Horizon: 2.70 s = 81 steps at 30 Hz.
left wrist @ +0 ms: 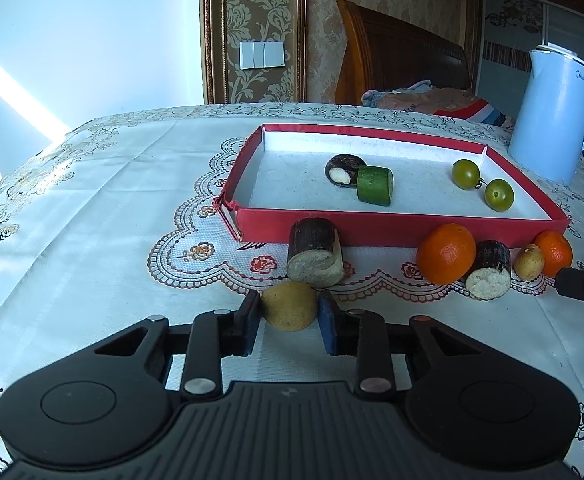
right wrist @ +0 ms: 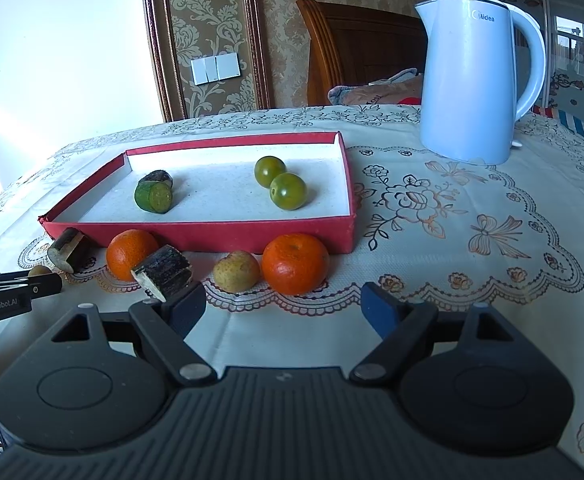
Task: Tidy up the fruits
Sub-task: 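Lower left tool onto the small yellow potato and close it, then move right tool to the mandarin orange and close on it, then carry the potato and the orange over the red tray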
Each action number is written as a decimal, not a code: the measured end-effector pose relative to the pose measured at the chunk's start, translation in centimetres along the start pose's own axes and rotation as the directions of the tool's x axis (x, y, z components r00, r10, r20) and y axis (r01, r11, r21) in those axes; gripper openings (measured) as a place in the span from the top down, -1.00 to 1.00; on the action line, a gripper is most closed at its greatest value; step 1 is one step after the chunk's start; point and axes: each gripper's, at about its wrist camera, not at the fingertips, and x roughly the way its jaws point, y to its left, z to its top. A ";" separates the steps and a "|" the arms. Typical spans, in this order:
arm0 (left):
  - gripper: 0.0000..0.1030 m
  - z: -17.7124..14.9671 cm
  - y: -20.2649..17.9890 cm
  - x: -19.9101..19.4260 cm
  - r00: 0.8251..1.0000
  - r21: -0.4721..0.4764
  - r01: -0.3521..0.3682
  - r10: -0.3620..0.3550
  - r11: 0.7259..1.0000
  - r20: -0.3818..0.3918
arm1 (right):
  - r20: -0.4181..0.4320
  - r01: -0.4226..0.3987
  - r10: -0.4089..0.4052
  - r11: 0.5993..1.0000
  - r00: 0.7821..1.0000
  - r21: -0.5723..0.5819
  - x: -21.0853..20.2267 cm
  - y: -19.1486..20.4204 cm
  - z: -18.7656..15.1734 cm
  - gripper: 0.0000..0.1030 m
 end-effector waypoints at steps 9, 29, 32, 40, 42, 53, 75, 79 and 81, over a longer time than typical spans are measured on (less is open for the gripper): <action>0.42 0.0 0.2 -0.1 1.000 -0.016 0.014 -0.014 1.000 0.001 | -0.008 0.067 -0.067 0.998 0.998 -0.012 -0.9 -1.2 -0.4 -0.62; 0.42 0.1 0.5 -0.1 1.000 -0.030 0.022 -0.022 0.999 0.003 | -0.101 0.047 -0.051 0.998 0.994 -0.040 3.9 -1.1 1.8 -0.35; 0.42 0.1 0.5 -0.1 1.000 -0.031 0.023 -0.023 0.999 0.003 | -0.095 0.042 -0.047 0.997 0.994 -0.061 4.0 -0.7 1.7 -0.17; 0.42 0.0 0.6 -0.3 0.999 -0.038 0.045 -0.045 0.998 0.008 | -0.081 0.005 -0.012 0.997 0.997 -0.083 3.7 -0.1 1.6 0.24; 0.42 -0.1 0.5 -0.4 0.999 -0.030 0.046 -0.046 0.998 0.012 | -0.078 0.003 -0.009 0.997 0.997 -0.077 3.6 -0.2 1.6 0.24; 0.42 0.0 0.4 -1.6 0.997 -0.023 0.056 -0.055 0.998 0.051 | -0.032 -0.012 0.010 0.998 0.999 -0.054 1.9 -0.5 1.3 0.25; 0.42 5.8 -3.6 0.8 0.993 0.026 0.062 -0.065 0.998 0.098 | 0.041 -0.011 0.014 0.997 0.999 -0.070 2.6 1.5 5.1 0.25; 0.42 6.5 -4.0 1.9 0.994 0.029 0.055 -0.057 0.998 0.098 | 0.040 -0.009 0.013 0.996 0.999 -0.087 3.5 2.1 5.5 0.25; 0.42 6.7 -4.2 2.6 0.995 0.027 0.043 -0.046 0.999 0.093 | 0.036 -0.009 0.012 0.996 0.999 -0.088 4.0 2.3 5.7 0.25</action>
